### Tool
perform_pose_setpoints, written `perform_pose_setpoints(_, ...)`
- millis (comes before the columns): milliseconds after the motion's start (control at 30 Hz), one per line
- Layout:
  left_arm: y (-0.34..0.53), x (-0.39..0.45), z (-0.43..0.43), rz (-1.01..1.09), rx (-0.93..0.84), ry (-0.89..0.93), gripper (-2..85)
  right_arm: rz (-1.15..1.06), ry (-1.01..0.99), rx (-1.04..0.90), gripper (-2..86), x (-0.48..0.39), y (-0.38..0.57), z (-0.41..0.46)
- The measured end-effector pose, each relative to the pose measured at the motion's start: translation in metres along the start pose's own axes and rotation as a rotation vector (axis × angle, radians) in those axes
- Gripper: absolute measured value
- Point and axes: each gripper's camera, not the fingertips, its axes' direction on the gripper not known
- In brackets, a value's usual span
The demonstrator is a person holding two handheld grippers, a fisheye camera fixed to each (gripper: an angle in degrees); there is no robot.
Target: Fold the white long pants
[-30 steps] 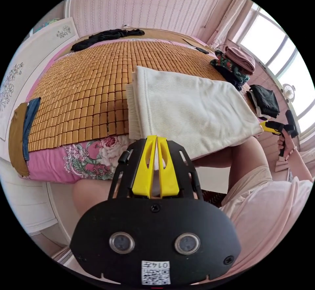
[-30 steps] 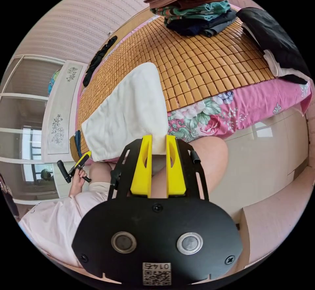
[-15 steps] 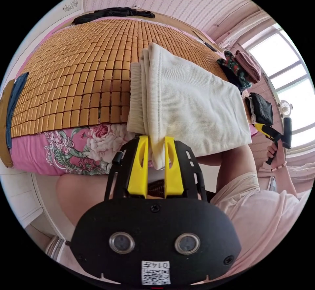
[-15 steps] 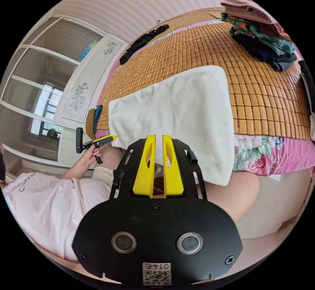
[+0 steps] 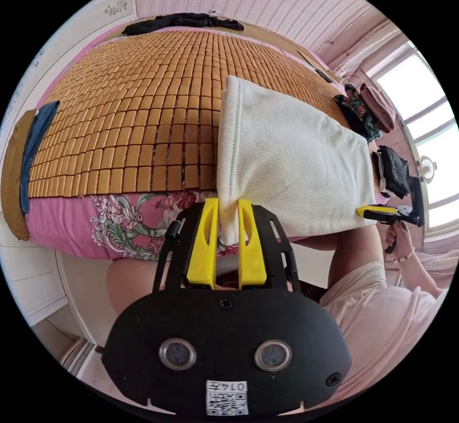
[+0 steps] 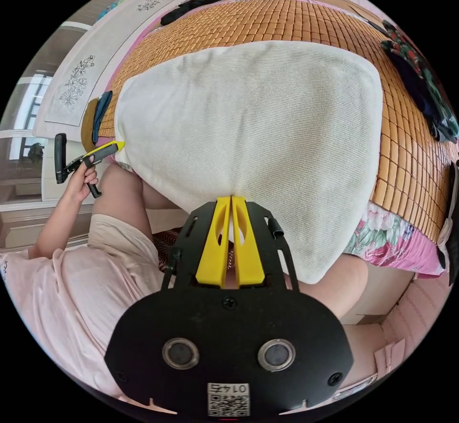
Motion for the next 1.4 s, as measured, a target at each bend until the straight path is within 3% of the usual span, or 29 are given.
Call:
perform_pose_setpoints(133,0.004,0.026,-0.027,0.113,0.034,-0.140,7.8,-0.037,0.050,-0.003,-0.3,-0.029,-0.002,0.012)
perform_pose_setpoints(233,0.012,0.051,-0.046,0.203,0.014,-0.225,7.6,-0.199,0.198,0.013,-0.4,-0.073,0.000,0.019)
perform_pose_setpoints(367,0.015,0.127,-0.039,0.451,0.035,-0.128,5.5,-0.377,0.455,0.049,-0.8,-0.127,-0.034,0.049)
perform_pose_setpoints(467,0.011,0.198,-0.007,0.647,0.043,-0.048,0.3,-0.418,0.414,0.021,-0.9,-0.151,-0.092,0.068)
perform_pose_setpoints(633,-0.005,0.281,0.046,0.879,0.004,-0.061,-0.9,-0.348,0.454,-0.053,-0.9,-0.160,-0.170,0.105)
perform_pose_setpoints(667,-0.006,0.285,0.054,0.897,-0.016,-0.066,-0.9,-0.306,0.415,-0.134,-0.9,-0.151,-0.182,0.129)
perform_pose_setpoints(733,-0.003,0.290,0.094,0.937,-0.110,-0.116,-1.0,-0.254,0.376,-0.065,-0.9,-0.143,-0.183,0.138)
perform_pose_setpoints(833,0.010,0.294,0.097,0.997,0.012,-0.145,-1.0,-0.260,0.353,-0.076,-1.0,-0.140,-0.188,0.143)
perform_pose_setpoints(933,0.010,0.298,0.097,0.998,0.018,-0.132,-1.0,-0.352,0.370,-0.142,-1.0,-0.151,-0.198,0.130)
perform_pose_setpoints(1033,-0.002,0.294,0.095,0.897,-0.005,-0.046,-1.0,-0.371,0.362,-0.065,-1.0,-0.156,-0.207,0.101)
perform_pose_setpoints(1200,-0.008,0.311,0.107,0.964,-0.043,-0.108,-0.9,-0.275,0.302,-0.175,-1.0,-0.125,-0.242,0.126)
perform_pose_setpoints(1400,-0.033,0.312,0.115,0.952,-0.131,-0.006,-0.8,-0.262,0.225,-0.429,-1.0,-0.100,-0.287,0.112)
